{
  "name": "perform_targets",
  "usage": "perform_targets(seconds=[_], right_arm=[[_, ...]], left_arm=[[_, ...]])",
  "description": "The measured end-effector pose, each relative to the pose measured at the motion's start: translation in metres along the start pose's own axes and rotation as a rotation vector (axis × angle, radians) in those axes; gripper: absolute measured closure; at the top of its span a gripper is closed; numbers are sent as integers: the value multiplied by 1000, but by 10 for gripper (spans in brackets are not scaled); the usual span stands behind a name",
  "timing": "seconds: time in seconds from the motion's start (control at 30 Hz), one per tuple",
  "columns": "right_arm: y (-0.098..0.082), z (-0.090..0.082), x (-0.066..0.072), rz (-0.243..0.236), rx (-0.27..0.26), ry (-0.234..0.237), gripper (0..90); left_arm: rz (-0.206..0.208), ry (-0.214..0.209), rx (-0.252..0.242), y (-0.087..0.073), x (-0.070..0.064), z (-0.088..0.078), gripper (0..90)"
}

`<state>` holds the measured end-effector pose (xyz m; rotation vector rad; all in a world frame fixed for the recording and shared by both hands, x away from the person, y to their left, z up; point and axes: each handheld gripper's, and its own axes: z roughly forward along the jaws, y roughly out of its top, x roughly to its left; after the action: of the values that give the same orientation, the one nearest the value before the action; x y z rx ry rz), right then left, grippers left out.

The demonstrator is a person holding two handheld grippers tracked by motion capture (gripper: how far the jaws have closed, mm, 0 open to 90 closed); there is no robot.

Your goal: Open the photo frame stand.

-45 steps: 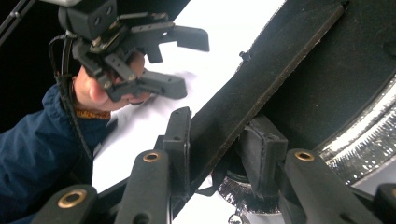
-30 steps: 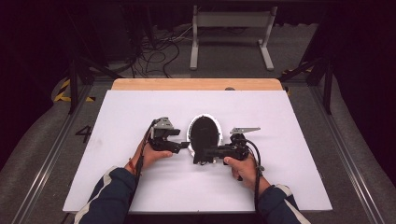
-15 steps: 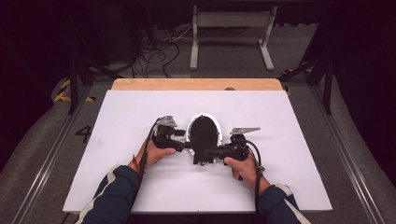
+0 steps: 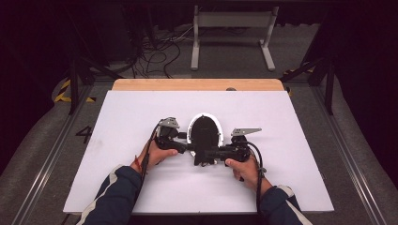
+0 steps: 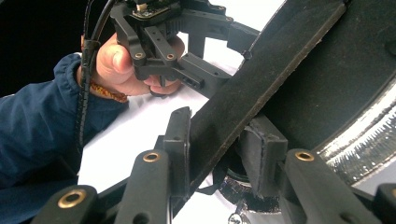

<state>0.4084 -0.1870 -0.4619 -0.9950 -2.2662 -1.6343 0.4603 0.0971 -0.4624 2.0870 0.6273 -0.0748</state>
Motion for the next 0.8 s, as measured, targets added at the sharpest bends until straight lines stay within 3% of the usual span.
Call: perform_targets(seconds=[0.27,0.8], right_arm=[[0,-1,-1,-2,5,15,652],[2,-1,-1,-15,37,27,660]], left_arm=[[-20,-27,-13,-2,2,-2,408],[11,-43,-57,-2,-1,-13,545]])
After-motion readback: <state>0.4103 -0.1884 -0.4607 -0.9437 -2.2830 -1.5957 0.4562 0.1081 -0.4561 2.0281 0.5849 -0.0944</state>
